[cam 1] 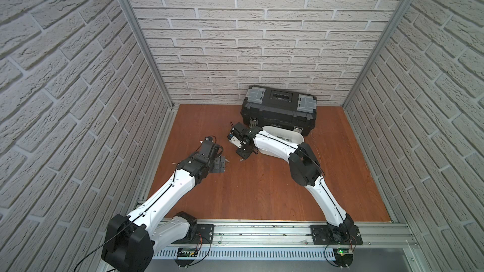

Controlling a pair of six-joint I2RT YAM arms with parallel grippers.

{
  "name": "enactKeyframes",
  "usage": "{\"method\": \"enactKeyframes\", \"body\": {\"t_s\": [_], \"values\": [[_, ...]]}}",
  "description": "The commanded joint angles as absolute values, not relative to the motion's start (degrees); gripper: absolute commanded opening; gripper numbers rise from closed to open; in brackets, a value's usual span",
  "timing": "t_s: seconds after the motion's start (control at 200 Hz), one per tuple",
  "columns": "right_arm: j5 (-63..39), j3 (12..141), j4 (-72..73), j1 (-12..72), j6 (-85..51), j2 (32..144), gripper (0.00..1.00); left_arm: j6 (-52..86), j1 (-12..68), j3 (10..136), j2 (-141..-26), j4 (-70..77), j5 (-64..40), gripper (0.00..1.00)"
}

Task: Put the bit on the desktop into the storage box
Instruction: Pick up the screwdriver bit from the center of the board.

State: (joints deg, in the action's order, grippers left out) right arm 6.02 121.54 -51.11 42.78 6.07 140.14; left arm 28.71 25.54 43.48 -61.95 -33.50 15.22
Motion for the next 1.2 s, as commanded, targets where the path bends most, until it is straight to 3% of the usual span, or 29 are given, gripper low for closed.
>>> {"method": "enactKeyframes", "body": {"t_s": [0.0, 0.945, 1.195], "values": [[7.3, 122.0, -52.5, 43.1, 5.0, 139.4, 0.22, 28.7, 25.1, 44.0, -61.8, -33.8, 15.7, 0.98], [8.4, 116.4, -53.8, 43.3, 4.3, 136.8, 0.22, 28.8, 25.1, 44.2, -61.2, -34.3, 15.9, 0.98], [8.6, 116.4, -52.9, 43.3, 4.3, 137.6, 0.16, 28.7, 25.0, 44.2, -61.1, -34.4, 16.1, 0.98]]}}
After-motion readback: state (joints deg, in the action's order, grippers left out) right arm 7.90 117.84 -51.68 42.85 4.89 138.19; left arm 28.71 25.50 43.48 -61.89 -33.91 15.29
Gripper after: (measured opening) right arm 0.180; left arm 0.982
